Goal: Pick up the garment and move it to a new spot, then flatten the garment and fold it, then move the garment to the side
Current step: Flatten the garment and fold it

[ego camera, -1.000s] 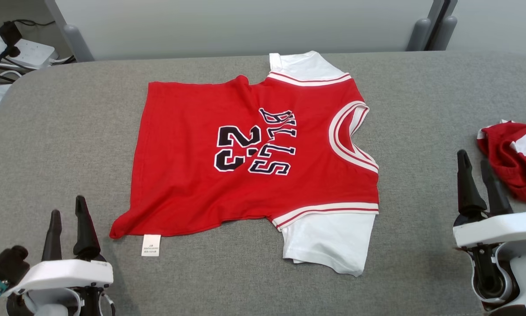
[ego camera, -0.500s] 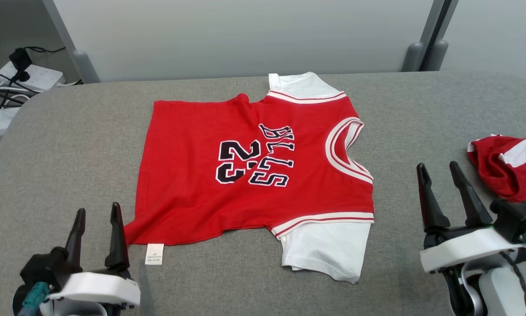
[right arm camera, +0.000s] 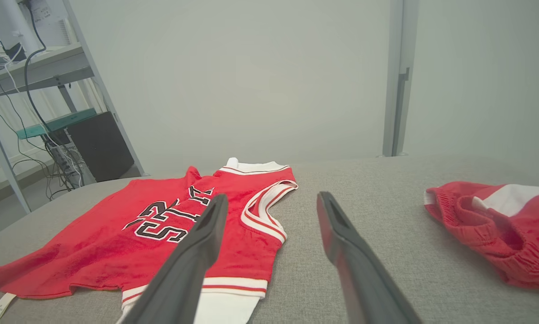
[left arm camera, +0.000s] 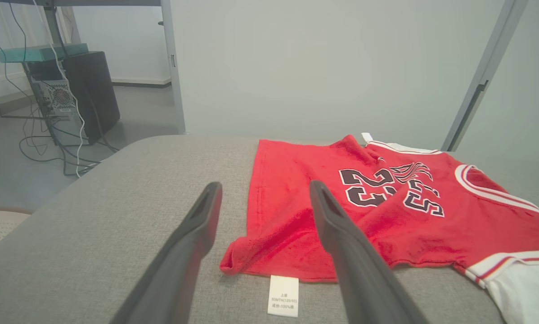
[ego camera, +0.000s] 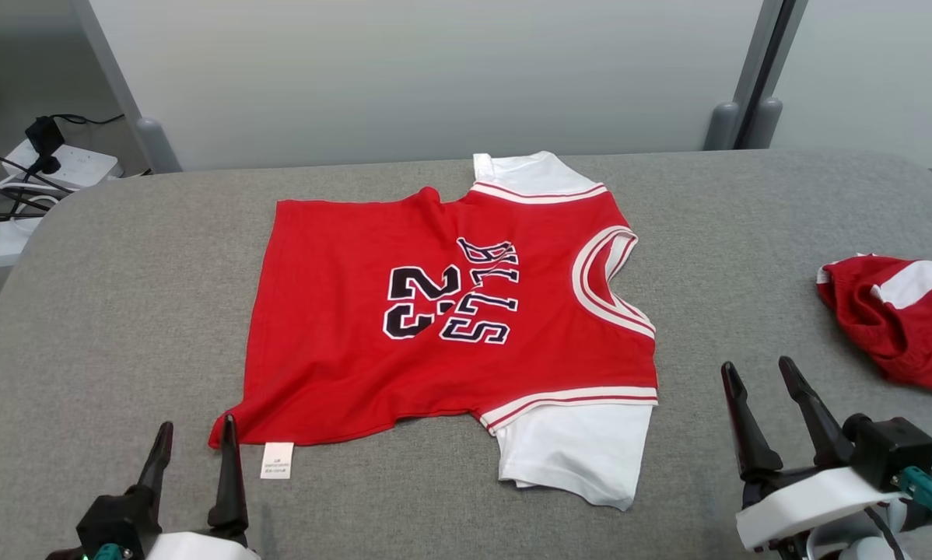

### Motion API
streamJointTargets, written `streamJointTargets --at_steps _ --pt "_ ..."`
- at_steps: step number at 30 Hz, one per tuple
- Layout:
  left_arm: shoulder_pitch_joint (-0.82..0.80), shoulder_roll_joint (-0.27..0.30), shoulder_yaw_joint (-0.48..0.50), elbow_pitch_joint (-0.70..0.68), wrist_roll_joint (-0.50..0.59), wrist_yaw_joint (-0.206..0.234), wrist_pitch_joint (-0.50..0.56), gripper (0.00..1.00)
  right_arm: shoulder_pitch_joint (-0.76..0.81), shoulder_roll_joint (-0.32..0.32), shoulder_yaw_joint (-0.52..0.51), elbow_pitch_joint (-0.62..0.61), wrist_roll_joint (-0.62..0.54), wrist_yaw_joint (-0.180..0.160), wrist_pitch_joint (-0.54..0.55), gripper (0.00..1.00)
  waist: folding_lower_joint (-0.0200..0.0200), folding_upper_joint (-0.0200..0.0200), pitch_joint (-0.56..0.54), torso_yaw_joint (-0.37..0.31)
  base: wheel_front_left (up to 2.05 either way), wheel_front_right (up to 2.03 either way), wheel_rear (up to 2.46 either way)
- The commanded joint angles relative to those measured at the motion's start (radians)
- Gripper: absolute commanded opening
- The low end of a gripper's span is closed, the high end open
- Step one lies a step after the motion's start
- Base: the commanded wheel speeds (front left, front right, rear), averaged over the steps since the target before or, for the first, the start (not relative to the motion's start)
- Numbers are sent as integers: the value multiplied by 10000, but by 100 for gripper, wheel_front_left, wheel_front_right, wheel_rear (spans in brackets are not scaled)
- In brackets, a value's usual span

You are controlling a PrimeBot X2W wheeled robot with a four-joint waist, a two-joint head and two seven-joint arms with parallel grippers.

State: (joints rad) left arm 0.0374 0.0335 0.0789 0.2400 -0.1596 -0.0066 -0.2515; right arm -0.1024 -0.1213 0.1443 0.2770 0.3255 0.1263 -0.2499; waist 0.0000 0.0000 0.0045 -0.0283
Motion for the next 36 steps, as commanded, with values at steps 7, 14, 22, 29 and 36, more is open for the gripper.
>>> streamJointTargets --at_steps 7,14,22,29,36 --pt "-5 168 69 -118 75 163 -103 100 79 35 308 5 -50 44 -118 100 0 0 -5 96 0 0 0" --pt "-59 168 -19 -70 -17 194 -103 100 16 55 434 178 69 44 -118 100 0 0 101 100 0 0 0" --pt "-156 168 -144 11 -80 114 -103 100 176 -38 1509 1075 505 44 -118 100 0 0 237 171 0 0 0" --pt "-280 168 -185 51 -101 72 -103 100 137 -93 2820 2222 1330 44 -118 100 0 0 348 304 0 0 0" --pt "-342 168 -281 26 -41 83 -103 100 -249 -129 3323 2708 2468 44 -118 94 0 0 497 468 0 0 0"
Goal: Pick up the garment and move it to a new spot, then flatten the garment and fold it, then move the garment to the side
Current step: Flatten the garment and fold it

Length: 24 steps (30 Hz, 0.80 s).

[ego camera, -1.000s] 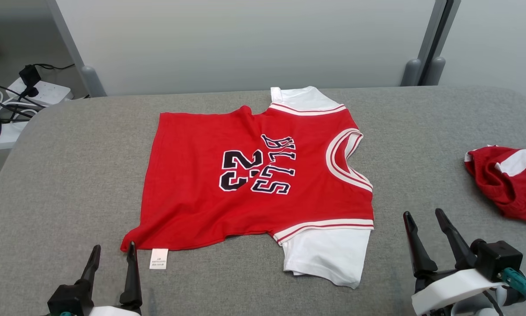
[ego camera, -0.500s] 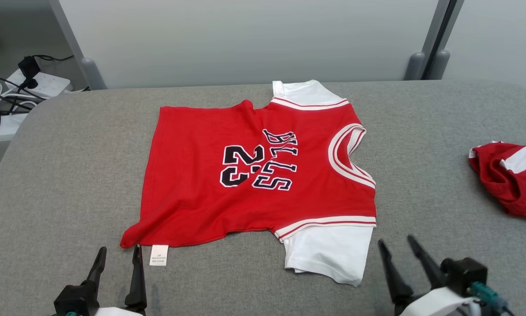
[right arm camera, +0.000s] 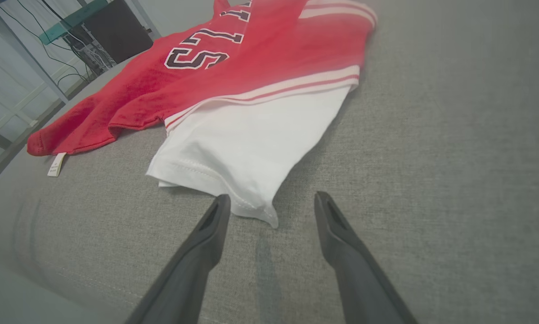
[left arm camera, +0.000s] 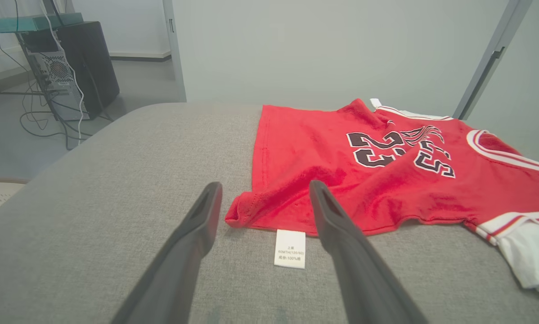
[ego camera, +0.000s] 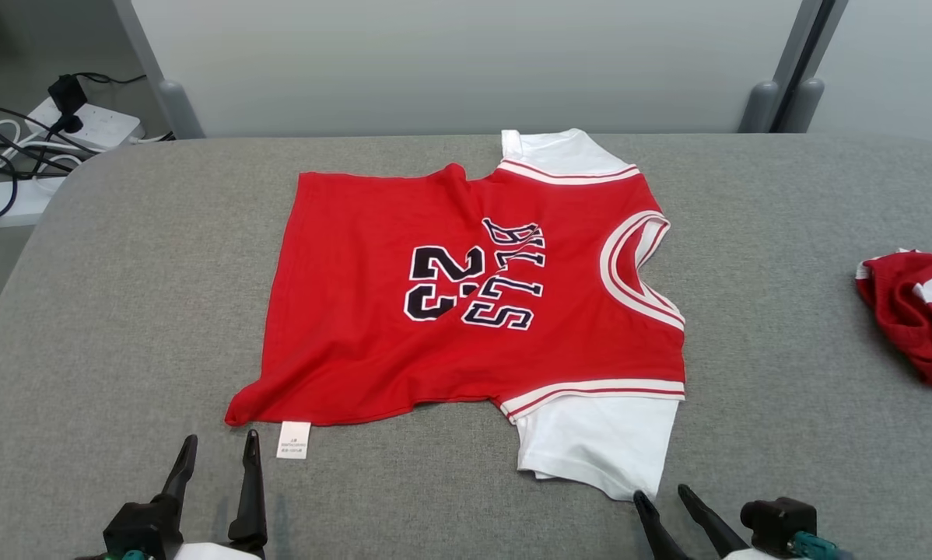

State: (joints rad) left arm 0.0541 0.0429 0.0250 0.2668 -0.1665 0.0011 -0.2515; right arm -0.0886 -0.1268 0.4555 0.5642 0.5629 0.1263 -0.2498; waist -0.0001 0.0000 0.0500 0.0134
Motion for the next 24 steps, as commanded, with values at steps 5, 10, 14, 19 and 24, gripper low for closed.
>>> streamJointTargets --at_steps 5,10,14,19,24 --pt "-564 74 216 -262 -48 28 -103 100 -664 -156 523 100 281 44 -120 87 1 0 194 206 0 0 0" --pt "-609 74 211 -275 -83 43 -103 100 -855 -249 765 362 462 44 -120 41 1 0 309 303 0 0 0" --pt "-655 74 211 -284 -135 74 -103 100 -990 -364 831 376 549 44 -120 0 1 0 406 232 0 0 0" --pt "-774 74 275 -245 -198 63 -103 100 -778 -927 947 60 677 44 -120 0 1 0 587 -116 0 0 0" --pt "-869 74 342 -107 -305 111 -103 100 -581 -1320 827 -253 704 44 -120 0 1 0 669 -443 0 0 0"
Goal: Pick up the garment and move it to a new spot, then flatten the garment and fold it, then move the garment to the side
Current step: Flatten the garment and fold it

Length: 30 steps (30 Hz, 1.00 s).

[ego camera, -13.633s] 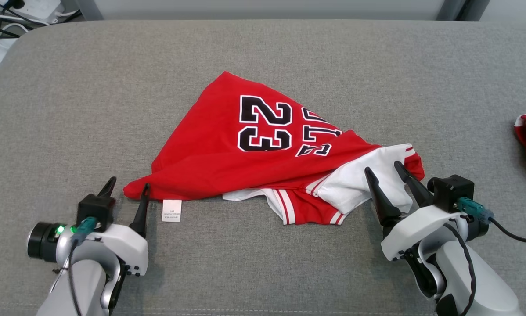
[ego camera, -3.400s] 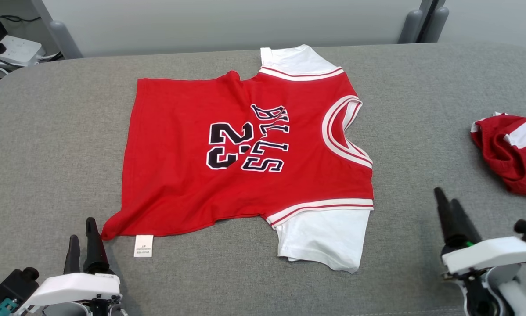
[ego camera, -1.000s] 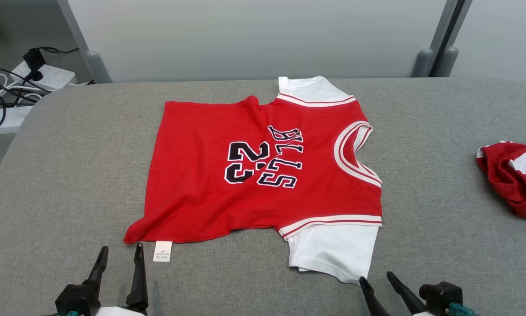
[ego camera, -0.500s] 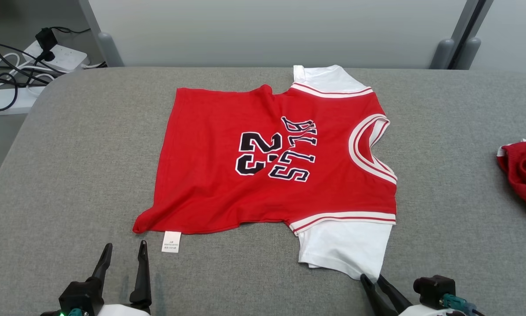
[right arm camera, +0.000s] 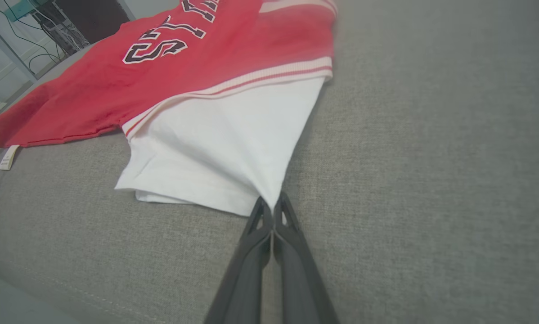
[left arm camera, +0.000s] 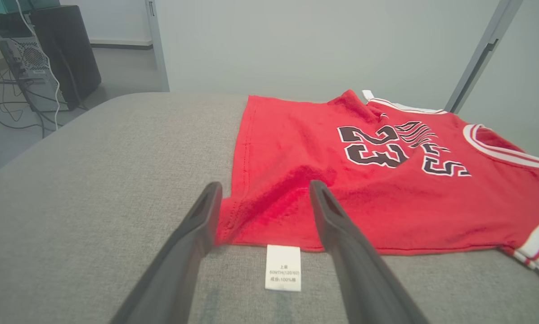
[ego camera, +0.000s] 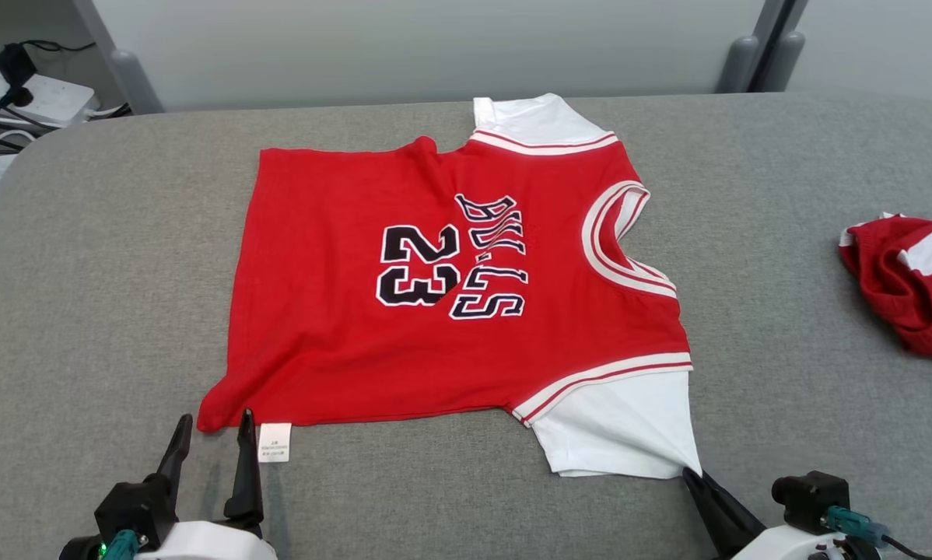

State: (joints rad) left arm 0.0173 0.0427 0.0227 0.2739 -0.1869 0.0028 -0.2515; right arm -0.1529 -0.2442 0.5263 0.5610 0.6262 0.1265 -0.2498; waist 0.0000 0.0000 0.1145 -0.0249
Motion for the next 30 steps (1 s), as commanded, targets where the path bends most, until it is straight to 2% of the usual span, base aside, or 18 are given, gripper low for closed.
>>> streamJointTargets --at_steps 1,4,8,11,15,27,28,30 --pt "-522 76 384 -106 -132 100 -103 100 66 -172 105 -257 54 42 -120 0 0 0 30 -91 0 0 0" --pt "-610 76 447 283 -250 139 -103 100 59 -169 -127 -320 -46 42 -120 0 0 0 56 -172 0 0 0" --pt "-1000 76 649 1457 -618 96 -103 100 -6 -299 -617 -401 -283 42 -120 0 0 0 153 -220 0 0 0" --pt "-1359 76 672 2249 -693 -84 -103 100 -70 -330 -817 -490 -398 42 -120 0 0 0 237 -227 0 0 0" --pt "-1747 76 788 2876 -946 -364 -103 100 -94 -290 -781 -549 -470 42 -120 0 0 0 331 -247 0 0 0" --pt "-2453 76 1261 4118 -1628 -771 -103 100 -374 -219 -577 -698 -504 42 -120 0 0 0 640 -511 0 0 0" --pt "-2492 76 1304 4177 -1695 -803 -103 86 -390 -206 -573 -705 -505 42 -120 0 0 0 649 -526 0 0 0" --pt "-2544 76 1363 4159 -1681 -837 -103 45 -409 -178 -564 -717 -507 42 -120 0 0 0 651 -538 0 0 0"
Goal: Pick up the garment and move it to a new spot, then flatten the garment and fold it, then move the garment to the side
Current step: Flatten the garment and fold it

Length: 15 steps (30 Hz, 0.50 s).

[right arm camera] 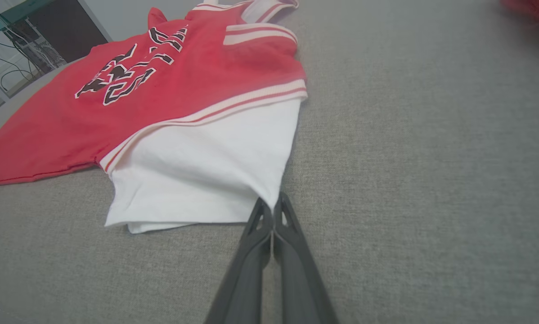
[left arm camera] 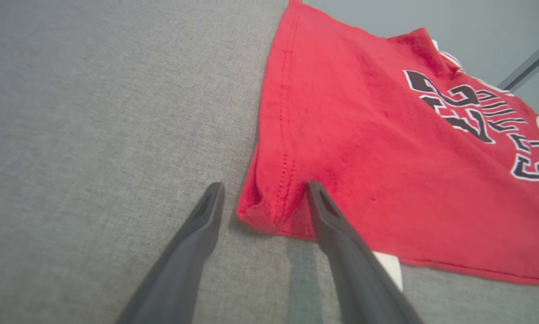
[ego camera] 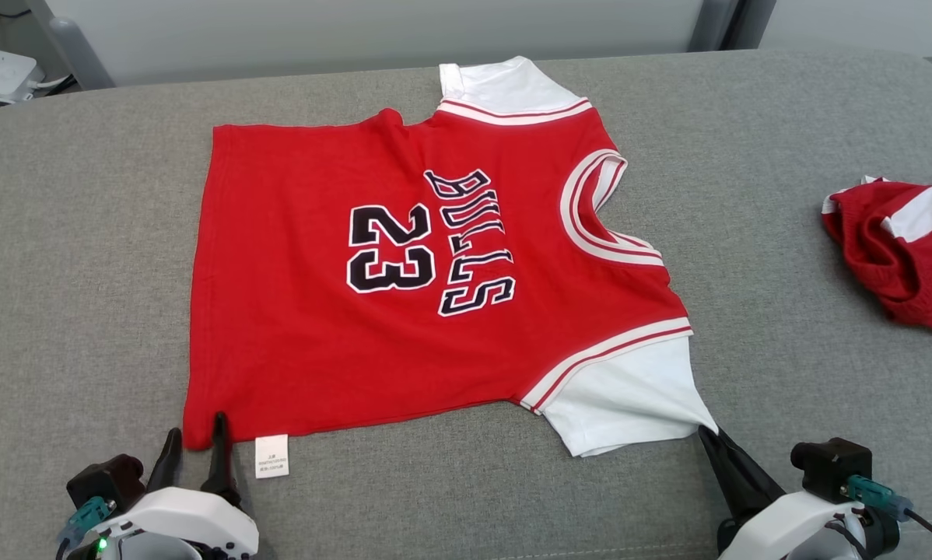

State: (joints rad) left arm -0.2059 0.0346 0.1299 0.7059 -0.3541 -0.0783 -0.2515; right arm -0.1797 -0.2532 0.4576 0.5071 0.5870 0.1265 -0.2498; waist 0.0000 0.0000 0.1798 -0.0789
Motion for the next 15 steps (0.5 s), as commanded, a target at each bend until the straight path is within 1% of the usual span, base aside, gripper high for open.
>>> streamJointTargets --at_steps 1,2,15 --pt "-306 156 334 -245 51 -59 -103 7 -147 -69 124 -187 -115 42 -120 0 0 0 -16 3 0 0 0" --pt "-280 156 348 -321 76 -88 -103 0 -156 -54 97 -209 -97 42 -120 0 0 0 -34 18 0 0 0" --pt "311 156 397 -1181 205 -107 -103 0 -92 54 -329 -918 -182 42 -120 0 0 0 -418 205 0 0 0"
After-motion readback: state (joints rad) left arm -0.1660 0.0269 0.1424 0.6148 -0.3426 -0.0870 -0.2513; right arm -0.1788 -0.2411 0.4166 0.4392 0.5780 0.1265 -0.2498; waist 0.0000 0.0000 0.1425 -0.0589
